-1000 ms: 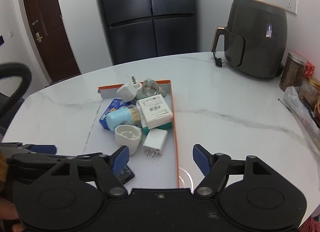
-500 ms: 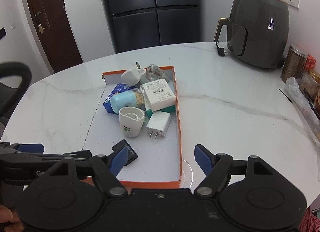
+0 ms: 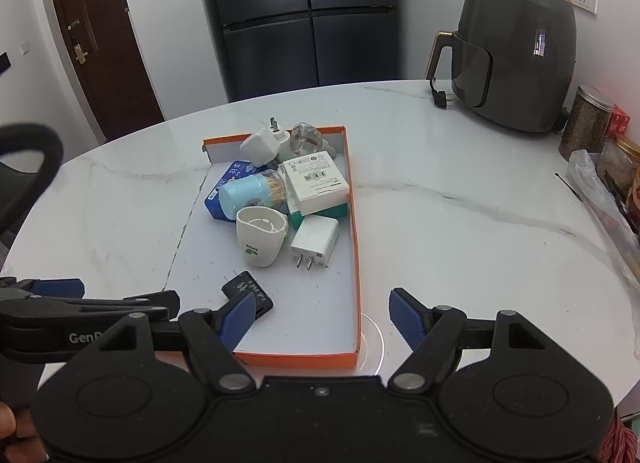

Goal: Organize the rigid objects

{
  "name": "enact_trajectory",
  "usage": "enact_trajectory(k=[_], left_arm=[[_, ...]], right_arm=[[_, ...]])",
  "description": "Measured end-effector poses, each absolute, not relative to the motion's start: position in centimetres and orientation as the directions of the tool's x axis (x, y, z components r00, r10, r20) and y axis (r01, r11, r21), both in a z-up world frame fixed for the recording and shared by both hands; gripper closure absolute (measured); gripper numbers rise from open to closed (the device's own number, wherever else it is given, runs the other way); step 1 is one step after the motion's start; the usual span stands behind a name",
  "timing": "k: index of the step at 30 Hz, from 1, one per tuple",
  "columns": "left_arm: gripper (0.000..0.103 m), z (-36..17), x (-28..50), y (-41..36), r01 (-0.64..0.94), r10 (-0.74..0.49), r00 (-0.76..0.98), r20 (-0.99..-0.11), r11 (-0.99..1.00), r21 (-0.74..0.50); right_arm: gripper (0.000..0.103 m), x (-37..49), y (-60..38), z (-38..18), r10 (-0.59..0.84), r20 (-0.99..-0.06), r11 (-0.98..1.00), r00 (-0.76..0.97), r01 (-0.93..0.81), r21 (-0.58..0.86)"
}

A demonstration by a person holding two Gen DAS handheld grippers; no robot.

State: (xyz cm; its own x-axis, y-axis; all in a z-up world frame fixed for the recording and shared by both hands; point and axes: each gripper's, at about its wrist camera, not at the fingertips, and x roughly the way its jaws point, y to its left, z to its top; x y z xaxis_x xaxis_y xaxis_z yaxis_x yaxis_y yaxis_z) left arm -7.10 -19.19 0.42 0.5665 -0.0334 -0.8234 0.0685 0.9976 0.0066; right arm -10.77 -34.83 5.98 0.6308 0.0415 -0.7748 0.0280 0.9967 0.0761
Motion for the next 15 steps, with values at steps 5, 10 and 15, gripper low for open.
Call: enact_trajectory(k=[5,10,15], left_arm=[[0.000,0.53,-7.12,-19.36,0.072,-0.035,0.572,-0.819,0.997,0.008],[0.000,0.59,-7.19,-19.56,0.079,-0.038,0.576,-0.816,0.997,0.009],[0.000,0.52,-7.19,-19.68,0.087,-0.043,0.572,-0.819,0.996,0.008]], right_arm=[[0.015,-10.81,-34.89,6.08,0.039,-0.774,0.997,0.633,0.032,0.076],[0.015,-10.95,-35.18,6.17,0.035,-0.775,0.996,0.632,0.039,0.077],[0.015,-11.03,-35.28,6.24,0.031,-0.774,0.996,0.632,0.044,0.075]])
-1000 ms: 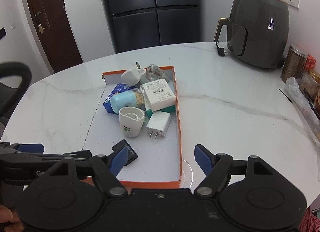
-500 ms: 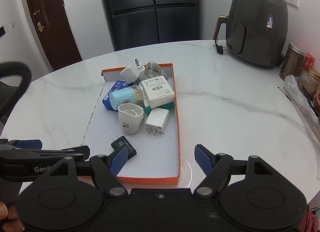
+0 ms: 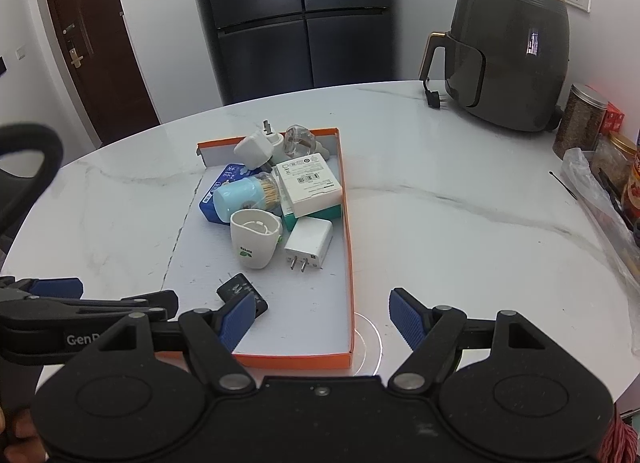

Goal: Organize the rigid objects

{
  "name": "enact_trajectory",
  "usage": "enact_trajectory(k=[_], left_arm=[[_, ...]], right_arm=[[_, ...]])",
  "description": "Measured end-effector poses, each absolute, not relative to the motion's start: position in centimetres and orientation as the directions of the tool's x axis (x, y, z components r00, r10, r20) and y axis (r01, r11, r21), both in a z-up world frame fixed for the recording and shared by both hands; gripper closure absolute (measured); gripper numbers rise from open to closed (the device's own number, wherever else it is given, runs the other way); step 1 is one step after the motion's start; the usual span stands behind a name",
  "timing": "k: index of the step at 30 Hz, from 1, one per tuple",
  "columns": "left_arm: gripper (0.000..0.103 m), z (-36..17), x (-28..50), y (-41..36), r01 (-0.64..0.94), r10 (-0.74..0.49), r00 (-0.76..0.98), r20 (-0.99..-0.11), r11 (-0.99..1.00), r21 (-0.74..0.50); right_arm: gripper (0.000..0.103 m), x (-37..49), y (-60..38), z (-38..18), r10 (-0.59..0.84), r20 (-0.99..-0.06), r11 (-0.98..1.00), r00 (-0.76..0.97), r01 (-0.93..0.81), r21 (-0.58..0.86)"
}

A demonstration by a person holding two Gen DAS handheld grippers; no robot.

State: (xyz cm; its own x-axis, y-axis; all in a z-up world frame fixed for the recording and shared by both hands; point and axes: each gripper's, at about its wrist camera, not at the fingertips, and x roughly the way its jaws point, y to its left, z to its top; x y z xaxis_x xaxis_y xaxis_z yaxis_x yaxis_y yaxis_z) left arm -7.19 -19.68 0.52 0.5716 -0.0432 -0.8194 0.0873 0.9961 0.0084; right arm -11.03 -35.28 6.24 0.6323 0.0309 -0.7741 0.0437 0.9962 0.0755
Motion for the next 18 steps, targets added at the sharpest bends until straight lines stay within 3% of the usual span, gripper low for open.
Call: enact_trajectory(k=[18], left_arm=[[0.000,0.01,-7.30,-19.83,0.094,-0.055,0.548,-0.835,0.996,-0.004]], right_arm=[[0.015,-11.10,-35.27,6.06,0.027,-0.777,0.996,0.629,0.047,0.073]])
